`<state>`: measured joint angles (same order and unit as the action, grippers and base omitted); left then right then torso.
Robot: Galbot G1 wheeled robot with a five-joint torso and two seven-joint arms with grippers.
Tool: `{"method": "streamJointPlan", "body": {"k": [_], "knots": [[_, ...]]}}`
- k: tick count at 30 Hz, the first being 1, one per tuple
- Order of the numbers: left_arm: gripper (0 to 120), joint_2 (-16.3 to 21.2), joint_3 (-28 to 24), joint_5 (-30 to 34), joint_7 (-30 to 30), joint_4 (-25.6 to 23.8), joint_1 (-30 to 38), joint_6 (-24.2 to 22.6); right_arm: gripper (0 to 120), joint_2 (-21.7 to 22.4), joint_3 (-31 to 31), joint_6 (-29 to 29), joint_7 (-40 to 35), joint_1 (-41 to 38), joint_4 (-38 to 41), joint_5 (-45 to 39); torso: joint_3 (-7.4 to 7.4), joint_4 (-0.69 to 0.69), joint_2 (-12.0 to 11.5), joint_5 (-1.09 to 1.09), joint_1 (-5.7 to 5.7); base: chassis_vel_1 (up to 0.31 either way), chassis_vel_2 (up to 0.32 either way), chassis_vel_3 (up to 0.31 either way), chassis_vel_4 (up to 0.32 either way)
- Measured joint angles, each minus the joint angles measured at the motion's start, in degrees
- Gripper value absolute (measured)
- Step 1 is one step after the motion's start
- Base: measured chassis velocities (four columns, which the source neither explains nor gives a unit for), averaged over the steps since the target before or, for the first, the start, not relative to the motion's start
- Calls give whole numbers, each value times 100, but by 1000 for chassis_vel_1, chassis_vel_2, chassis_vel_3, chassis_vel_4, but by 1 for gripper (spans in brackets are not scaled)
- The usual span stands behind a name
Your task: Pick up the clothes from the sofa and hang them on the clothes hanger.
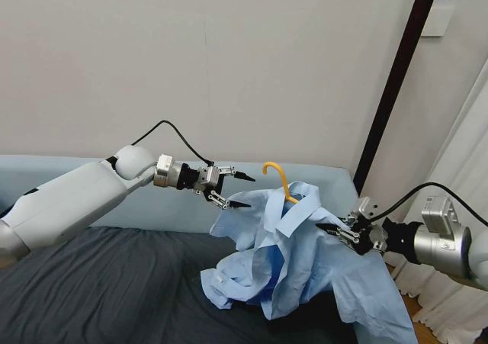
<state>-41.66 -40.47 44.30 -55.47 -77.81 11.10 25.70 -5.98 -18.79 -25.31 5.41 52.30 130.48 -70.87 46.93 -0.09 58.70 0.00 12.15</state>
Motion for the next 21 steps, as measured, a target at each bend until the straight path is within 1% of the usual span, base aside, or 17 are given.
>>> {"method": "streamJointPlan", "body": {"k": [1,2,3,5,6,10,11,12,14,16,17,19,21], "knots": [[94,97,252,48,135,-126,-216,-26,8,-103,-28,1,-149,-15,2,-155,0,0,0,0,0,0,0,0,0],[97,175,453,82,248,-240,-406,-59,8,-174,-46,6,-246,-26,3,-250,0,0,0,-1,0,0,0,0,0],[99,321,801,113,418,-458,-781,-107,7,-291,-73,40,-367,-44,1,-329,0,1,0,-1,0,0,0,0,0],[99,329,818,115,431,-473,-804,-109,7,-304,-76,46,-381,-46,1,-332,0,1,0,-1,0,0,0,0,0],[100,532,1173,121,700,-786,-1237,-191,7,-407,-92,130,-518,-53,-6,-351,0,1,0,-3,0,0,0,0,0],[100,902,1680,133,1481,-1419,-2076,-308,7,-615,-158,273,-775,-51,-11,-304,0,2,1,0,0,0,0,0,0],[100,902,1680,133,1481,-1419,-2076,-308,7,-615,-158,273,-775,-51,-11,-304,0,2,1,0,0,0,0,0,0],[100,937,1776,131,1656,-1520,-2277,-314,7,-647,-171,285,-823,-48,-11,-272,0,2,0,-1,0,0,0,0,0],[100,951,2016,110,2125,-1734,-2771,-317,7,-729,-192,298,-966,-43,9,-193,0,0,0,-2,0,0,0,0,0],[100,853,2262,100,2683,-1947,-3292,-314,7,-793,-221,207,-1173,-51,61,-219,0,0,0,2,0,0,0,0,0],[100,853,2262,100,2683,-1947,-3292,-314,7,-793,-221,207,-1173,-51,61,-219,0,0,0,2,0,0,0,0,0],[100,675,2535,49,3113,-2138,-3791,-305,7,-820,-266,26,-1365,-79,103,-363,0,0,0,-3,0,0,0,0,0],[100,424,2800,-118,3493,-2284,-4195,-303,7,-821,-310,-40,-1428,-78,127,-417,0,0,0,1,0,0,0,0,0]]}}
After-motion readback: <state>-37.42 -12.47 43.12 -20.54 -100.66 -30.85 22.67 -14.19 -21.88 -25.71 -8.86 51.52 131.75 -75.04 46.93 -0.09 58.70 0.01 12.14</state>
